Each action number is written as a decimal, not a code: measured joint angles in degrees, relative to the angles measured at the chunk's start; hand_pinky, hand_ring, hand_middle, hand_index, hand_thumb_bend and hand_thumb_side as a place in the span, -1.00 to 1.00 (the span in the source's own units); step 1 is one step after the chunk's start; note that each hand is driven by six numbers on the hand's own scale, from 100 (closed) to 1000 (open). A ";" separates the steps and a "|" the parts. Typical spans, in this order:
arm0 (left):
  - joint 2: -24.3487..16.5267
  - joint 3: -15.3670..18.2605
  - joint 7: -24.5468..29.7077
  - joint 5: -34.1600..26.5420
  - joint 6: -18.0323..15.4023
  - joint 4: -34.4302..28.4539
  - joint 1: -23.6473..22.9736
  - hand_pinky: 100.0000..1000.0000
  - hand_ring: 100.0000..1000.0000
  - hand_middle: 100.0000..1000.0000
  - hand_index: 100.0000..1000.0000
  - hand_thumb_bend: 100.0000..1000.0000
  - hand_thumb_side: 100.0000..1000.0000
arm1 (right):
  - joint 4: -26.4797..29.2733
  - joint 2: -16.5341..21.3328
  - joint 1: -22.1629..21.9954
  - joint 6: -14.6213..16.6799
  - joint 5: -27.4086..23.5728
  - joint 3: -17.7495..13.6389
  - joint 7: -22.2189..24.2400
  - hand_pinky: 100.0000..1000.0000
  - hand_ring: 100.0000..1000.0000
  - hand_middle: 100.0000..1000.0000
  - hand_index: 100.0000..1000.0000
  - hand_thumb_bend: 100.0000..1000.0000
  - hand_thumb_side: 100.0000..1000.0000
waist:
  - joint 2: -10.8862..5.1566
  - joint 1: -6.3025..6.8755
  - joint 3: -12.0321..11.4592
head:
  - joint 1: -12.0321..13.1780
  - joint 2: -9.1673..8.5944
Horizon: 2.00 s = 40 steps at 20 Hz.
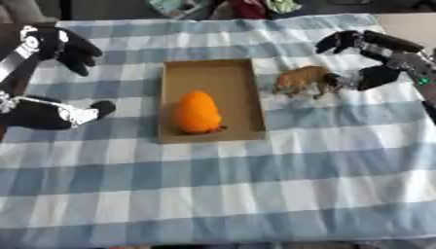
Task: Pick up objects on the table and place them in the box.
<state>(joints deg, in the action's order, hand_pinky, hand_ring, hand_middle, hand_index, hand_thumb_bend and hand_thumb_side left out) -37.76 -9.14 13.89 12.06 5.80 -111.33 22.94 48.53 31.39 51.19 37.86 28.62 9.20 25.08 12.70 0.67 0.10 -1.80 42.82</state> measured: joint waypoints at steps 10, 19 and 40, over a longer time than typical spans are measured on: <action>0.02 0.00 0.22 0.00 -0.17 0.01 -0.06 0.15 -0.02 -0.02 0.35 0.04 -1.00 | -2.95 -1.94 0.77 0.42 3.80 -0.76 -0.97 0.56 0.72 0.65 0.66 -0.51 0.25 | -0.03 0.11 -0.50 | -0.29 0.02; 0.27 0.00 0.40 -0.06 -0.08 0.01 -0.06 0.15 -0.02 -0.02 0.36 0.04 -1.00 | -3.62 -3.25 1.08 1.44 6.13 -0.75 -2.02 0.50 0.59 0.50 0.55 -0.56 0.19 | -0.05 0.28 -0.85 | -0.46 0.36; 0.50 0.00 0.72 -0.19 -0.27 -0.05 -0.08 0.16 -0.02 -0.02 0.36 0.00 -1.00 | -6.31 -3.49 1.26 1.90 12.41 -1.55 -5.05 0.28 0.41 0.32 0.41 -0.75 -0.06 | -0.04 0.37 -1.68 | -0.96 0.40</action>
<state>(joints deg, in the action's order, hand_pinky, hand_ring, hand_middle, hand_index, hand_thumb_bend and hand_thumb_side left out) -37.26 -9.14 14.61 11.87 5.53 -111.38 22.86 42.21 27.90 52.45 39.76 41.03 7.65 20.03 12.65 1.04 -1.58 -2.76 43.22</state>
